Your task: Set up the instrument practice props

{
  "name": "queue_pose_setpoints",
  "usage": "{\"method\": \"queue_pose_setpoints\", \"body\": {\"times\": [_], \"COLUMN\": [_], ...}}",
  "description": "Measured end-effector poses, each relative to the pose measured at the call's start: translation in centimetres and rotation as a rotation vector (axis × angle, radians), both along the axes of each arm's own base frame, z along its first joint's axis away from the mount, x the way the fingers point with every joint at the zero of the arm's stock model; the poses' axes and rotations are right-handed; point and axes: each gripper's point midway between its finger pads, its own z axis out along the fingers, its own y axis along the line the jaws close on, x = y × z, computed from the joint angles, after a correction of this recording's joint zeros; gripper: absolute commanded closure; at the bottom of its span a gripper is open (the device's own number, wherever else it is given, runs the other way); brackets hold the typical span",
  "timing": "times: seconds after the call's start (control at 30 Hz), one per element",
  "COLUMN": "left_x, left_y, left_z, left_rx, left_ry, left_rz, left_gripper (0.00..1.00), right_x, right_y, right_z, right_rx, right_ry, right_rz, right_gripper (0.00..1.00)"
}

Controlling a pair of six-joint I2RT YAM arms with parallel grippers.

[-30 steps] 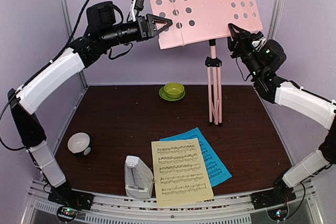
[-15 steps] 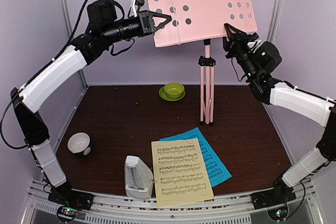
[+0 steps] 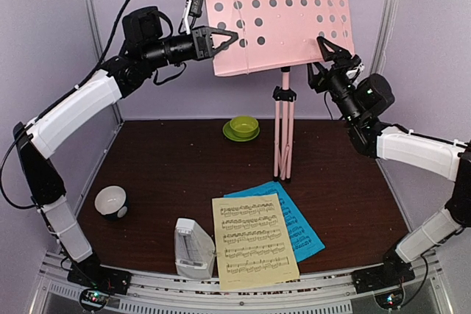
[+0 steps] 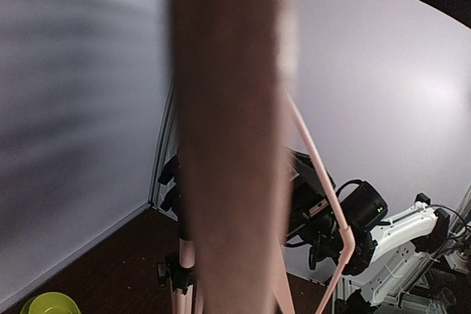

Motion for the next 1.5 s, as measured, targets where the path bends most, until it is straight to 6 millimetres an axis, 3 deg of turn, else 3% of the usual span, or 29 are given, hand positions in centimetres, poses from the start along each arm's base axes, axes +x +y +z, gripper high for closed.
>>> {"method": "queue_pose_setpoints", "body": {"times": [0.1,0.17,0.3,0.43,0.53,0.6,0.67,0.77,0.9,1.13,1.33,1.5], "left_x": [0.0,-0.4,-0.8,-0.5,0.0,0.3,0.6,0.7,0.4,-0.5,-1.2,-1.8], "left_y": [0.5,0.5,0.6,1.2,1.9,2.4,3.0,3.6,4.2,5.1,6.8,7.0], "left_z": [-0.1,-0.2,-0.2,-0.2,-0.2,-0.2,-0.3,-0.3,-0.3,-0.1,0.2,0.1], "left_rx": [0.005,0.009,0.015,0.018,0.014,0.011,0.01,0.009,0.012,0.031,0.05,0.048], "left_ry": [-0.024,-0.048,-0.082,-0.092,-0.09,-0.084,-0.08,-0.075,-0.081,-0.128,-0.148,-0.165], "left_rz": [-0.021,-0.05,-0.08,-0.092,-0.095,-0.101,-0.11,-0.134,-0.169,-0.222,-0.248,-0.289], "left_gripper": [1.0,1.0,1.0,1.0,1.0,1.0,1.0,1.0,1.0,1.0,1.0,1.0], "right_x": [-1.7,-2.9,-5.5,-7.2,-8.1,-8.9,-9.7,-10.9,-11.9,-14.3,-13.2,-11.8], "right_y": [0.1,-0.1,-0.9,-2.1,-3.2,-4.3,-5.6,-7.9,-10.4,-10.6,-10.0,-9.8], "right_z": [-0.1,-0.3,-0.9,-4.3,-7.9,-9.2,-9.3,-7.9,-3.6,3.1,4.3,4.1], "right_rx": [-0.043,-0.071,-0.127,-0.223,-0.342,-0.439,-0.525,-0.654,-0.805,-0.962,-1.092,-1.173], "right_ry": [-0.037,-0.055,-0.084,-0.032,0.037,0.062,0.059,0.031,-0.02,-0.171,-0.208,-0.217], "right_rz": [0.022,0.03,0.033,0.016,-0.016,-0.054,-0.104,-0.191,-0.297,-0.356,-0.371,-0.38], "right_gripper": [0.11,0.01,0.0,0.0,0.0,0.0,0.0,0.0,0.0,0.0,0.03,0.06]}}
